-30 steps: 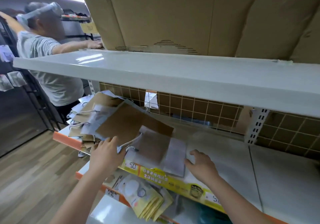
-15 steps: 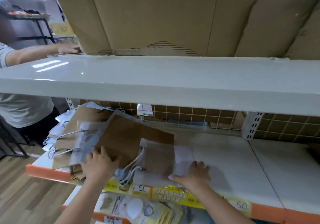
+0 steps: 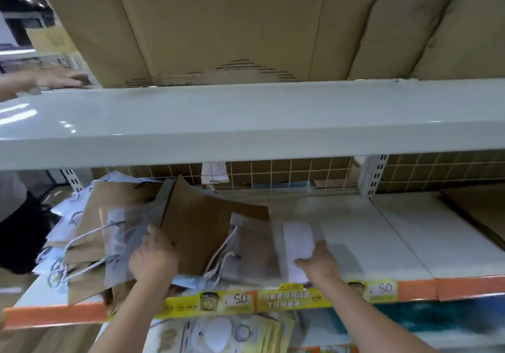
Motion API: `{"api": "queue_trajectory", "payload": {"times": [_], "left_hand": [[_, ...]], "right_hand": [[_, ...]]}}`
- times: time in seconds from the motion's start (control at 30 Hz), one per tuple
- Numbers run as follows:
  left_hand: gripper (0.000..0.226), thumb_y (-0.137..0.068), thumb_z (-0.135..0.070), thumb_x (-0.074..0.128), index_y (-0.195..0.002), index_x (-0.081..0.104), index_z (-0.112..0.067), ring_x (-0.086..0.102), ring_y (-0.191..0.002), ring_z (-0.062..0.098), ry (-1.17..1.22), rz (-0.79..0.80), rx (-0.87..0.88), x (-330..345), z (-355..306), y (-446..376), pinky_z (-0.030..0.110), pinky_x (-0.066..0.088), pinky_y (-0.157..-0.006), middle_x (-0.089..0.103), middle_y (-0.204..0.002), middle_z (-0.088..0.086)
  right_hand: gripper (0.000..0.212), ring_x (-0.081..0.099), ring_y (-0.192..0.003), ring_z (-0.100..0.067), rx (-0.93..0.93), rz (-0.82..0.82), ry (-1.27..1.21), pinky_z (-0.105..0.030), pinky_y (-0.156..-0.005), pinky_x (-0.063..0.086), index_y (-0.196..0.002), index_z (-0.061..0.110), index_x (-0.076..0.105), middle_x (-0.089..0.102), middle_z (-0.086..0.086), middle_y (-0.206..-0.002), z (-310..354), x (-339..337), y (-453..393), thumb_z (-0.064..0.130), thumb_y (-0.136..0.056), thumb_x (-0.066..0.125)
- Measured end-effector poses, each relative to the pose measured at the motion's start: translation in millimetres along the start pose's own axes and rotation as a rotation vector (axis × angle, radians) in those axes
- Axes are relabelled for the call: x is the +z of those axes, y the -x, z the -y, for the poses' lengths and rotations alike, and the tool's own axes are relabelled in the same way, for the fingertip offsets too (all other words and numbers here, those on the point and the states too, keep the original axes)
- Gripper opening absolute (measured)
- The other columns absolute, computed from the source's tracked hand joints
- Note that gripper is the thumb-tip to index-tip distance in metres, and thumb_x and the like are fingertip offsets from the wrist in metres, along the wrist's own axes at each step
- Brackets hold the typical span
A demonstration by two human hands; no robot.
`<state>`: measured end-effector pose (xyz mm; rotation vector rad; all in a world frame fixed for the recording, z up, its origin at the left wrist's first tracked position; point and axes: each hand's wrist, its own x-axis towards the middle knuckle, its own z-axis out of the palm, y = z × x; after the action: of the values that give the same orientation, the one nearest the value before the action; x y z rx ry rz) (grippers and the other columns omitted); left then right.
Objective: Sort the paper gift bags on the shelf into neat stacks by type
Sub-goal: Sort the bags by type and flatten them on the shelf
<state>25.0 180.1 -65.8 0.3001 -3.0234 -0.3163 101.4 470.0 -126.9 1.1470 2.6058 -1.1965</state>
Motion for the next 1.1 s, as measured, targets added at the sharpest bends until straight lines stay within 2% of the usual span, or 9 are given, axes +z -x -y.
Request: {"api": "queue_trajectory", "payload": {"times": [0.17, 0.33, 0.4, 0.57, 0.73, 0.87, 0.93, 1.03, 1.1], "left_hand": [[0.049, -0.084, -0.009, 0.056, -0.131, 0.042, -0.012, 0.062, -0.087, 0.042, 0.421, 0.007, 0.04, -5.1, 1.9, -1.9, 0.037, 0.043, -0.065, 0.064, -0.094, 0.024], [0.045, -0.086, 0.0, 0.055, -0.129, 0.05, -0.009, 0.058, -0.081, 0.037, 0.738, -0.036, 0.071, -19.3, -4.5, 4.9, 0.036, 0.038, -0.066, 0.064, -0.096, 0.022], [0.041, -0.086, 0.002, 0.055, -0.125, 0.053, -0.011, 0.053, -0.076, 0.031, 0.844, -0.066, 0.069, -22.9, -5.7, 9.5, 0.036, 0.037, -0.065, 0.06, -0.093, 0.016], [0.039, -0.084, -0.01, 0.063, -0.118, 0.054, -0.027, 0.06, -0.098, 0.038, 1.025, -0.066, 0.003, -26.9, -26.3, 34.1, 0.049, 0.05, -0.083, 0.064, -0.108, 0.014], [0.045, -0.069, -0.03, 0.058, -0.109, 0.046, -0.046, 0.062, -0.1, 0.036, 1.088, -0.1, 0.03, -19.9, -59.3, 70.8, 0.057, 0.051, -0.082, 0.063, -0.109, 0.0], [0.037, -0.081, -0.018, 0.063, -0.111, 0.054, -0.037, 0.06, -0.105, 0.031, 1.216, -0.093, 0.017, -24.5, -101.1, 119.9, 0.049, 0.048, -0.088, 0.064, -0.109, 0.0], [0.037, -0.086, -0.01, 0.062, -0.119, 0.055, -0.026, 0.058, -0.106, 0.028, 1.302, -0.061, -0.021, -18.2, -122.9, 141.1, 0.038, 0.049, -0.084, 0.063, -0.115, 0.002], [0.036, -0.089, -0.004, 0.059, -0.118, 0.055, -0.025, 0.058, -0.089, 0.031, 1.406, -0.026, -0.06, -1.3, -159.3, 168.9, 0.026, 0.051, -0.053, 0.062, -0.116, 0.01], [0.034, -0.089, -0.002, 0.058, -0.114, 0.056, -0.025, 0.058, -0.086, 0.03, 1.401, -0.028, -0.031, 10.1, -186.9, 189.8, 0.027, 0.047, -0.058, 0.063, -0.116, 0.013]], "right_hand": [[0.053, 0.057, -0.11, -0.036, -0.103, -0.046, -0.056, -0.035, -0.082, 0.047, -0.137, 0.008, 0.038, 0.057, -0.019, -0.127, -13.4, -18.1, 7.3, 0.01, -0.088, 0.058], [0.058, 0.055, -0.081, -0.031, -0.148, -0.067, -0.152, -0.031, -0.066, 0.042, -0.142, 0.017, 0.035, 0.058, -0.014, -0.106, -26.6, -45.7, 12.2, -0.001, -0.088, 0.046], [0.061, 0.05, -0.08, -0.026, -0.13, -0.135, -0.255, -0.029, -0.062, 0.038, -0.146, 0.013, 0.032, 0.056, -0.014, -0.116, -33.5, -61.0, 15.6, -0.004, -0.088, 0.046], [0.04, 0.052, -0.081, -0.027, -0.092, -0.223, -0.468, -0.033, -0.068, 0.039, -0.124, 0.018, 0.046, 0.056, -0.008, -0.094, -68.6, -102.0, 21.3, -0.001, -0.088, 0.044], [0.039, 0.048, -0.089, -0.024, -0.072, -0.249, -0.648, -0.035, -0.076, 0.04, -0.126, 0.026, 0.042, 0.053, -0.009, -0.106, -108.9, -144.7, 28.0, 0.004, -0.093, 0.045], [0.043, 0.054, -0.097, -0.036, -0.05, -0.273, -0.736, -0.044, -0.084, 0.047, -0.13, 0.021, 0.044, 0.055, -0.021, -0.115, -148.4, -189.8, 33.4, -0.001, -0.093, 0.043], [0.04, 0.057, -0.093, -0.042, -0.015, -0.267, -0.763, -0.048, -0.076, 0.052, -0.126, 0.017, 0.042, 0.054, -0.025, -0.114, -172.2, -215.1, 34.9, -0.002, -0.091, 0.041], [0.054, 0.052, -0.065, -0.025, 0.03, -0.247, -0.82, -0.029, -0.051, 0.043, -0.136, 0.018, 0.037, 0.056, -0.013, -0.102, -214.1, -251.3, 32.6, -0.004, -0.087, 0.043], [0.058, 0.049, -0.059, -0.022, 0.052, -0.237, -0.848, -0.027, -0.048, 0.041, -0.131, 0.02, 0.041, 0.059, -0.012, -0.099, -240.4, -274.7, 33.0, -0.009, -0.082, 0.044]]}}
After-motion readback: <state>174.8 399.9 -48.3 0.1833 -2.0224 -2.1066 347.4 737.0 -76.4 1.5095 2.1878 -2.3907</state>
